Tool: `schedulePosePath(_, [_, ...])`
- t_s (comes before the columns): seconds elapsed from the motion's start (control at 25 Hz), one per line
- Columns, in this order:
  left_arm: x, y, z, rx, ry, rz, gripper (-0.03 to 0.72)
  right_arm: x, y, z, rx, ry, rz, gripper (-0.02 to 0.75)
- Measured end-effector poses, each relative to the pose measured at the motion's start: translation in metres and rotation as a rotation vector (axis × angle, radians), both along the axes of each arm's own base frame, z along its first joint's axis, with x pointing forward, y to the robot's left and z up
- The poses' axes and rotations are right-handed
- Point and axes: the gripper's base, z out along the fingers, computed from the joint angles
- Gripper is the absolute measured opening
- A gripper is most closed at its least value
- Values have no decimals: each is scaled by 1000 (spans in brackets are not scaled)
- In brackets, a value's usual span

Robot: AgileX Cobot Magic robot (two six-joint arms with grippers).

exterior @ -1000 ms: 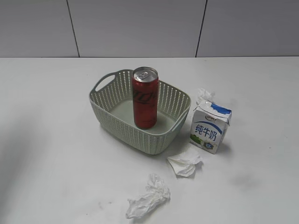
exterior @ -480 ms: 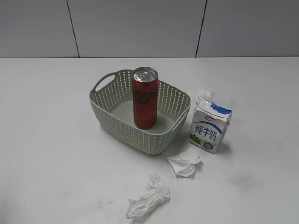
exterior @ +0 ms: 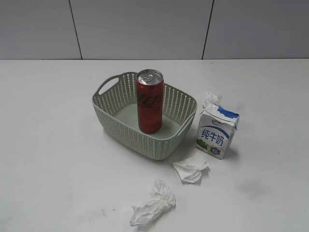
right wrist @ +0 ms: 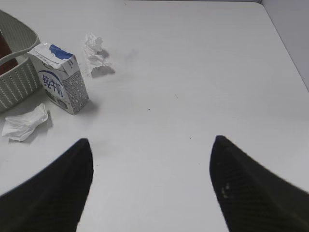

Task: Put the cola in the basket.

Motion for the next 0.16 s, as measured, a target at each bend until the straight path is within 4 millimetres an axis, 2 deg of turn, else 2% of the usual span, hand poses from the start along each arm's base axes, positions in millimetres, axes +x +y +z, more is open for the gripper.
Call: schedulePosePath(0.16, [-18,0,2,14,-162,6,578,0,0,0,0,0,0,572])
